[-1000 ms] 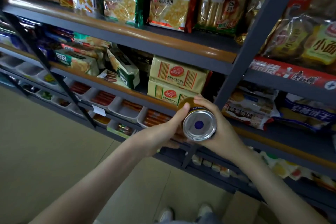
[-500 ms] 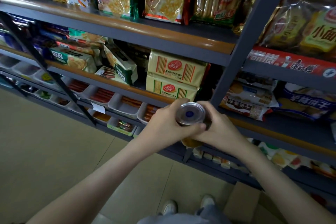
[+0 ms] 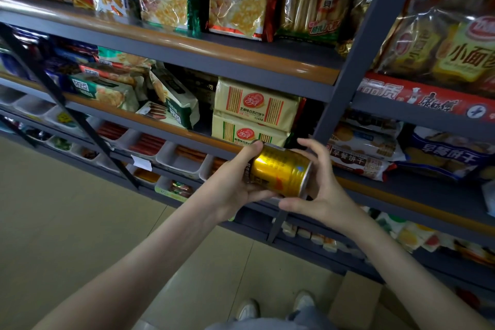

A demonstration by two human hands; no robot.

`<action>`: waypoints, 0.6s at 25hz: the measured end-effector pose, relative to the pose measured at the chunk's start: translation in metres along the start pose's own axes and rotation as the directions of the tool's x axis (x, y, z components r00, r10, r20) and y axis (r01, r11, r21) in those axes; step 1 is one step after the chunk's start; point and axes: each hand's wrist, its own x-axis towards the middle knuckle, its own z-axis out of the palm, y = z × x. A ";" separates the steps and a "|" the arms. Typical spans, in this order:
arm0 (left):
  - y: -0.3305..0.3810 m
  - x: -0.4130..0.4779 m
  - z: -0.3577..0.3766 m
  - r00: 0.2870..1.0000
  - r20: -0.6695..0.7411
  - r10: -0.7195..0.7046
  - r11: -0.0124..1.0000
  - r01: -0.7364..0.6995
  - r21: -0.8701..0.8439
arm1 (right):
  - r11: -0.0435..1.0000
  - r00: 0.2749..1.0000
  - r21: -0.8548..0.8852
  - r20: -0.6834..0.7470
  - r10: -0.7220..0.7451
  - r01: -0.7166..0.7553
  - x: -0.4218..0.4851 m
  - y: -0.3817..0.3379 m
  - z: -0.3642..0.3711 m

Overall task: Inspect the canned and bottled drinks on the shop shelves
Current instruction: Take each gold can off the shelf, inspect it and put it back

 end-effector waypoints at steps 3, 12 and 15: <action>0.002 0.001 0.001 1.000 0.007 -0.031 0.996 0.030 0.084 | 0.998 0.996 -0.056 -0.078 -0.035 0.031 0.003 -0.010 -0.003; 0.047 0.005 0.036 0.811 0.425 0.402 0.123 -0.508 0.853 | 0.994 0.976 0.026 -0.192 -0.100 0.107 0.011 -0.054 -0.046; 0.052 0.019 0.056 0.862 0.317 0.395 0.469 -0.486 0.737 | 0.993 0.982 -0.042 -0.149 -0.118 0.113 0.011 -0.055 -0.059</action>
